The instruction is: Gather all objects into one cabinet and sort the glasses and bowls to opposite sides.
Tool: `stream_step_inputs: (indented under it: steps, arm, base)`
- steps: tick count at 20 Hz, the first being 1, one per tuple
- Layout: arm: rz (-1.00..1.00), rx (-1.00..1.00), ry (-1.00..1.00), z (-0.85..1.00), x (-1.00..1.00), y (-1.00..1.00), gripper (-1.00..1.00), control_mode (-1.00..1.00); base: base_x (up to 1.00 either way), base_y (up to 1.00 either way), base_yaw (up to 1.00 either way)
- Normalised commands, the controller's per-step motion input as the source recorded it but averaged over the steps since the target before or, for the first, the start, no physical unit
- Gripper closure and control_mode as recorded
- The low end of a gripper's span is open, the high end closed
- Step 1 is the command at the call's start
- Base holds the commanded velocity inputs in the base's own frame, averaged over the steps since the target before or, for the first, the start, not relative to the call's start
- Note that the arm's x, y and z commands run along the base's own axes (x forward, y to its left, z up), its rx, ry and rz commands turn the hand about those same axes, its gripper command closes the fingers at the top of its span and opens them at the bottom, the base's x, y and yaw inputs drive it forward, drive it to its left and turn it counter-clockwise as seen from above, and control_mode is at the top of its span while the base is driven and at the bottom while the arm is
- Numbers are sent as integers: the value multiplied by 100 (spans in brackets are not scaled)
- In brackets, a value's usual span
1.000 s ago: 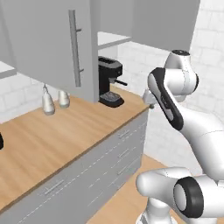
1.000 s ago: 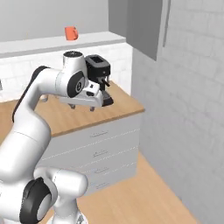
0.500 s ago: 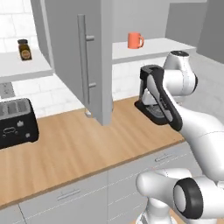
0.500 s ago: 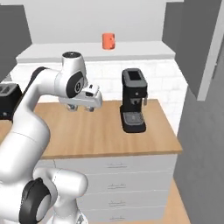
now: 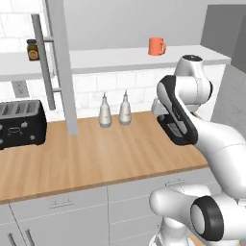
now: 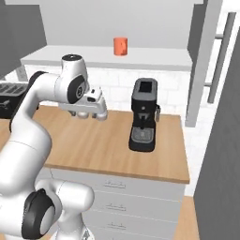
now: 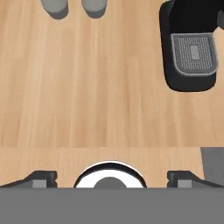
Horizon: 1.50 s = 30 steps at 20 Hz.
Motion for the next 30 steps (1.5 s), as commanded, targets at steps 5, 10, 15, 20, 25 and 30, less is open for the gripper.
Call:
stream_step_inputs:
  steps: [5,10,15,20,25,30]
  arm:
    - [0,0,0,0,0,0,-100,100]
    - [0,0,0,0,0,0,-100,100]
    - [0,0,0,0,0,0,-100,100]
    - [7,6,-41,31,0,0,-100,-100]
    - [8,18,-61,66,19,-7,-100,-100]
    - [4,11,-33,57,68,0,-100,-100]
  base:
    - [40,-52,17]
    - [16,-25,12]
    - [0,0,0]
    - [0,0,0]
    - [0,0,0]
    - [0,0,0]
